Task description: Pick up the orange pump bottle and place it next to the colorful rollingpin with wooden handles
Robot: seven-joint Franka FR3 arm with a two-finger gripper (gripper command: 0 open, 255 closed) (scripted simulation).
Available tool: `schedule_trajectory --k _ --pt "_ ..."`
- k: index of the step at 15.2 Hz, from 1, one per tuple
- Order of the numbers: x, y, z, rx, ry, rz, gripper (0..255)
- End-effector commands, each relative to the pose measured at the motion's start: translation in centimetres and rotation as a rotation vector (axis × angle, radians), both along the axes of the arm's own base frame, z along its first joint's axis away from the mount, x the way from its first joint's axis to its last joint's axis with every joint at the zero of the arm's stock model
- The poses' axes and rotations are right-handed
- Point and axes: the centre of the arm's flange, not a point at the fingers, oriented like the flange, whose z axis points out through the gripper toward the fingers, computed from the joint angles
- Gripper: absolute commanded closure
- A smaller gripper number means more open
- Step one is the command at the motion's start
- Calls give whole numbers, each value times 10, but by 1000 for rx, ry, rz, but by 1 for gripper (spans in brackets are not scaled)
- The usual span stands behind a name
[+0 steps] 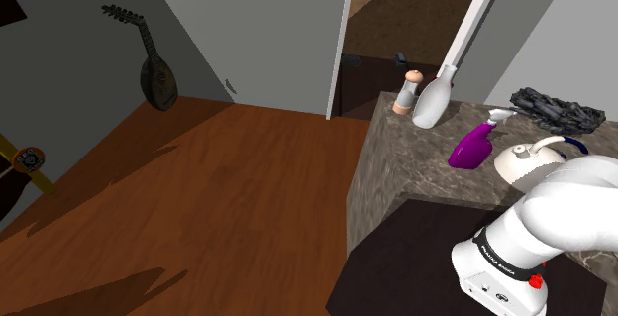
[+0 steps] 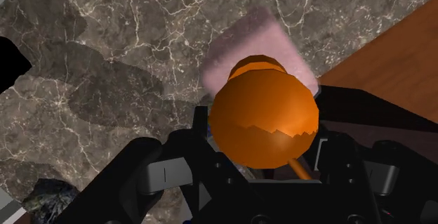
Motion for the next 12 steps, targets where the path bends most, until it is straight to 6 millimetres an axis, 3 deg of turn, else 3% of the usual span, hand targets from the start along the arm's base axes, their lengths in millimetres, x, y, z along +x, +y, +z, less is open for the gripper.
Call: schedule_trajectory --k 1,2,12 --pt "-27 -3 -1 0 1 2 255" --pt "-46 -7 -1 0 1 2 255" --pt "-46 -7 -54 0 1 2 255"
